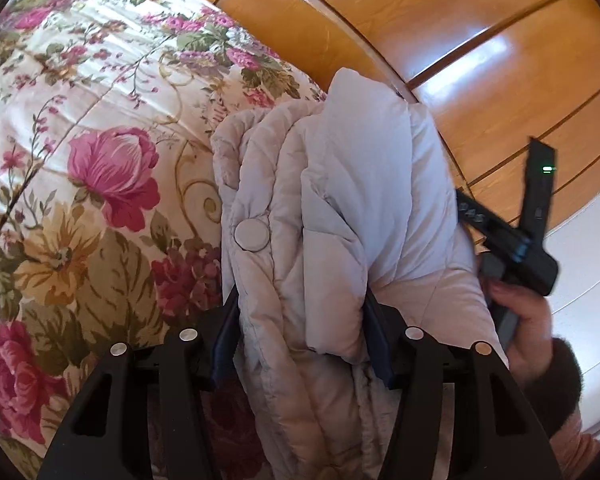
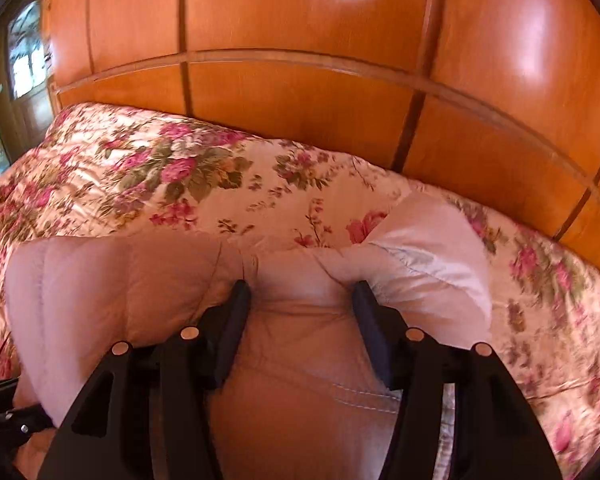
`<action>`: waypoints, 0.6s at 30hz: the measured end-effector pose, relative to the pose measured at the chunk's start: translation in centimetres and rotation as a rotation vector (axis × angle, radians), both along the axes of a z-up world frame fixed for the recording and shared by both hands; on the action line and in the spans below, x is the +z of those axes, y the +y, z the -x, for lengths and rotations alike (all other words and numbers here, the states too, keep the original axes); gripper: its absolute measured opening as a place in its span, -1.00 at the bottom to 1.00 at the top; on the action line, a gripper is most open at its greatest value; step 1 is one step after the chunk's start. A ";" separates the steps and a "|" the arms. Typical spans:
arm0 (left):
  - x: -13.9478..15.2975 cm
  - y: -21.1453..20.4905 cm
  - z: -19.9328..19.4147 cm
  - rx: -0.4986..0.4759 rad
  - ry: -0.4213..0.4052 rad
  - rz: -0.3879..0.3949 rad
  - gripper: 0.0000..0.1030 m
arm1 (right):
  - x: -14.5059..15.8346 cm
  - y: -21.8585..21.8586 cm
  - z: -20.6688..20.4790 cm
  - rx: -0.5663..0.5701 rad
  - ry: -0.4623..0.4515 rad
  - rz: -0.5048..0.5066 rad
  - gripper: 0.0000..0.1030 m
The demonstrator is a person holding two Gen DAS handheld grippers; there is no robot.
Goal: Fold small clothes
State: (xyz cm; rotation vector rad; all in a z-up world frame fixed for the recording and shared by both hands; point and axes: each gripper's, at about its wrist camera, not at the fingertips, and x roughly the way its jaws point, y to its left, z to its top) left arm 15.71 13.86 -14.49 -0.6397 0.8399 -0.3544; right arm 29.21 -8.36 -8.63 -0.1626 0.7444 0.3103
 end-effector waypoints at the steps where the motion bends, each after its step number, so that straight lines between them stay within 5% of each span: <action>1: 0.1 -0.3 -0.1 0.002 -0.012 -0.024 0.09 | -0.2 -0.2 0.1 -0.003 -0.013 -0.008 0.05; 5: 0.4 -0.5 0.5 0.009 -0.023 -0.045 0.13 | -0.1 -0.6 1.3 -0.018 -0.086 -0.004 0.05; 10: 1.9 1.1 1.8 0.054 0.000 0.045 0.16 | 0.5 -1.0 2.5 -0.041 -0.135 0.000 0.14; 18: 9.8 0.1 4.0 0.103 -0.195 -0.149 0.22 | 1.0 -0.9 3.1 -0.071 -0.160 0.028 0.28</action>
